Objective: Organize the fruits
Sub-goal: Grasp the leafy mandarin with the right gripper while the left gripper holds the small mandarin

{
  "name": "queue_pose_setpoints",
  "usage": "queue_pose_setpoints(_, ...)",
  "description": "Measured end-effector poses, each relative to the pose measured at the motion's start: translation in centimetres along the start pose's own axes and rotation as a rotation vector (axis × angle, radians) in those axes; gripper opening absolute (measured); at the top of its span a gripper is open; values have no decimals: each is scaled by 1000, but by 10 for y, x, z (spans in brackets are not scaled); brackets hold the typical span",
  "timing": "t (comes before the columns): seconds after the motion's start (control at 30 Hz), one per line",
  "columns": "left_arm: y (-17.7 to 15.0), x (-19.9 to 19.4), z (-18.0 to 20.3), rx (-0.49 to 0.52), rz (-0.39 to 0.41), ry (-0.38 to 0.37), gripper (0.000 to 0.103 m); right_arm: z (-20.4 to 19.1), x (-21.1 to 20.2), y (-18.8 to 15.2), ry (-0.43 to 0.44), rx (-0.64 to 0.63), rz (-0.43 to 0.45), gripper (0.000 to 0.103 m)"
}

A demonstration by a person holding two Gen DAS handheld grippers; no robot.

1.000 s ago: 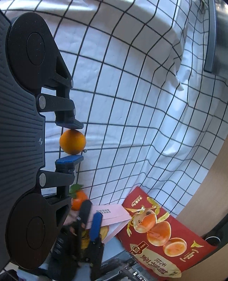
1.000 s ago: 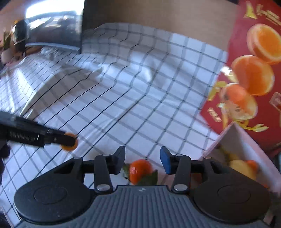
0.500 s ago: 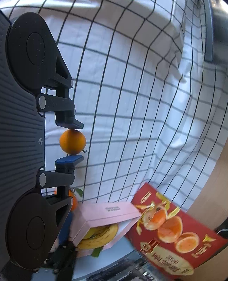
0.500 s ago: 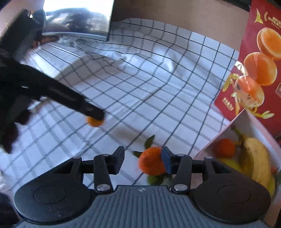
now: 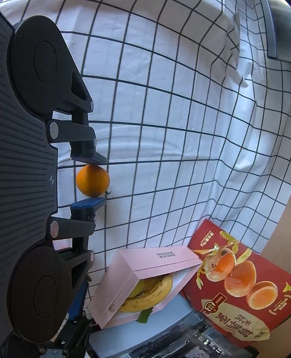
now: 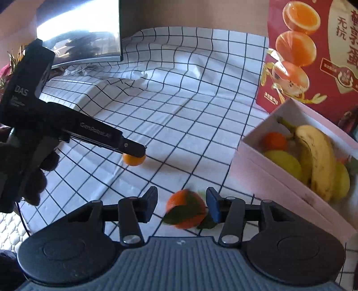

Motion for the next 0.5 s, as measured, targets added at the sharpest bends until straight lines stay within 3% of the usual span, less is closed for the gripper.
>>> queue_pose_setpoints(0.17,-5,-6,-2,-10,1,13,37,-10,-10,-15,3,-31,3,48)
queue_pose_setpoints(0.5,-10,-2,3,-12,-14,-5,37,4,-20,-26,-46,68,40,48)
Point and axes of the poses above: each gripper's, at about its wrist camera, not at the fingertips, and x roughly the way its jaws point, z to its right, y to its top, the point moved 1 cm from there along x, roughly the way its jaws point, and after that the axes turned 5 degrees about z, right-handed, at the moved point
